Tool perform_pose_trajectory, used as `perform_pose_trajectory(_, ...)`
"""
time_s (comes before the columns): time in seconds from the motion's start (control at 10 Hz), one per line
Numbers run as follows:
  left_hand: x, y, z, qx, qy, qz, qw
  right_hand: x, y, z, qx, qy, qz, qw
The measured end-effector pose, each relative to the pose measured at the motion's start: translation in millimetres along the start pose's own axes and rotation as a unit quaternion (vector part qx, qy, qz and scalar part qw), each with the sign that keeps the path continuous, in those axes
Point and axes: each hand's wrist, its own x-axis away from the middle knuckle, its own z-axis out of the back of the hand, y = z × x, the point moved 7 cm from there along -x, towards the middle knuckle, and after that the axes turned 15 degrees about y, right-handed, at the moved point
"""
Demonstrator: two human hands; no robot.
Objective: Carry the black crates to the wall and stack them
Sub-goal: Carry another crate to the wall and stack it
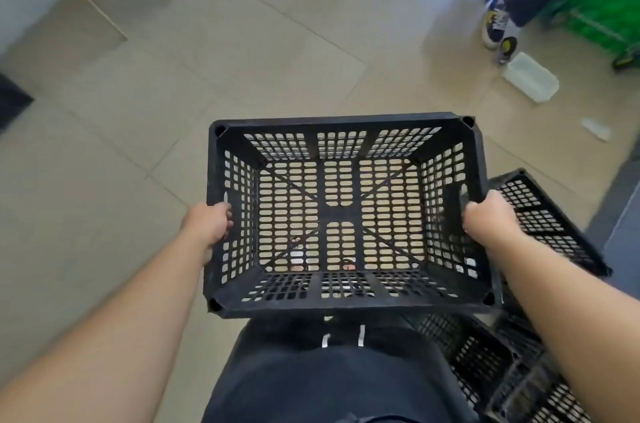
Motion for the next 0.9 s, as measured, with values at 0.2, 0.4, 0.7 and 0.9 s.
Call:
perform_pose_trajectory(0.2, 6, -96, 96, 0.061, 0.087, 0.078, 0.991, 63, -83, -29, 0.047, -0.037, 0.126, 0.990)
perform_pose_trajectory(0.4, 2, -200, 205, 0.115, 0.152, 0.152, 0.970, 172, -171, -74, 0.070, -0.065, 0.247, 0.964)
perform_pose_trajectory(0.7, -10, -337, 358, 0.169, 0.214, 0.216, 0.938, 354, -270, -165, 0.100, -0.113, 0.369, 0.917)
perform_pose_trajectory(0.9, -32, -380, 428, 0.208, 0.238, 0.251, 0.915, 438, -331, -206, 0.094, -0.126, 0.414, 0.897)
